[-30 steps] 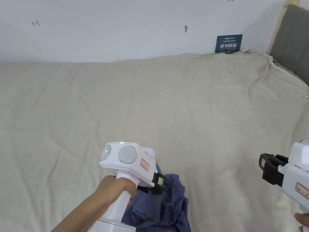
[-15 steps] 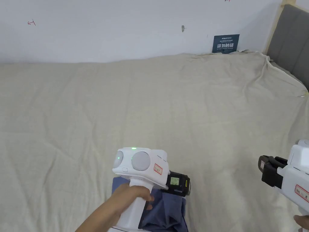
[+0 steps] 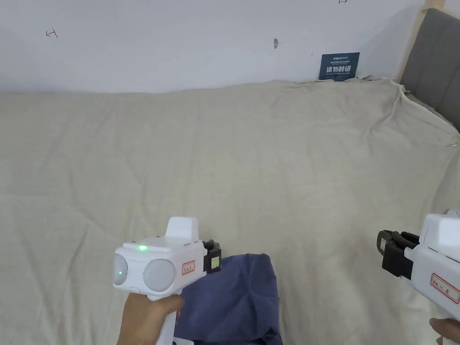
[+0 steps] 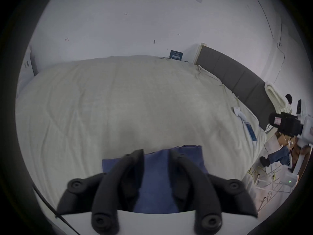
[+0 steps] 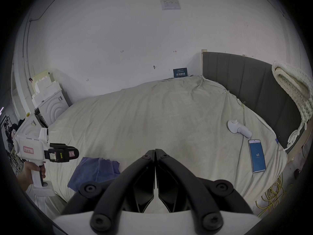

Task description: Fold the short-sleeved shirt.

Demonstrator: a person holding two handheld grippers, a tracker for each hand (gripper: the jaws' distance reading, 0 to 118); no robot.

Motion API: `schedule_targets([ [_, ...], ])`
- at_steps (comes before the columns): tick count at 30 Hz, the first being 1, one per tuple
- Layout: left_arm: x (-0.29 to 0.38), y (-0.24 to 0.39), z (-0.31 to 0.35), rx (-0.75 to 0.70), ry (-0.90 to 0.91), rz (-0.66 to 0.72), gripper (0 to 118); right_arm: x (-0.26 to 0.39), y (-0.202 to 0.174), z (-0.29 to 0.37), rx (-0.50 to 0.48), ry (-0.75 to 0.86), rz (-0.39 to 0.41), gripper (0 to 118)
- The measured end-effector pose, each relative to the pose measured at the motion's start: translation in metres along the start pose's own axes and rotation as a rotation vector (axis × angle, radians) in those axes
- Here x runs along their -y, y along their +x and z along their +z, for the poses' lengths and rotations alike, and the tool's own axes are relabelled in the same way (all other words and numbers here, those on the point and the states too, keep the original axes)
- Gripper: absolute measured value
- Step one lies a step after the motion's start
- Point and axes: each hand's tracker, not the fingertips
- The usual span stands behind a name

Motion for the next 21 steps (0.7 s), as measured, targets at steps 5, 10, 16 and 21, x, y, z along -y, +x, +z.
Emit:
schedule_targets([
  [5,0.024,0.005,-0.02,-0.011,-0.012,0.01,0,0.001,0.001,-0.001,-0.001,-0.002,-0.003,0],
  [10,0.049,0.031,-0.045,0.009,-0.086,-0.021,0,0.003,0.004,0.001,0.003,-0.005,-0.007,0],
  [16,0.065,0.068,-0.064,0.02,-0.117,-0.104,0,0.005,0.012,0.004,0.021,-0.012,-0.01,0],
  [21,0.067,0.089,-0.072,0.044,-0.113,-0.124,0,0.006,0.017,0.006,0.031,-0.014,-0.017,0],
])
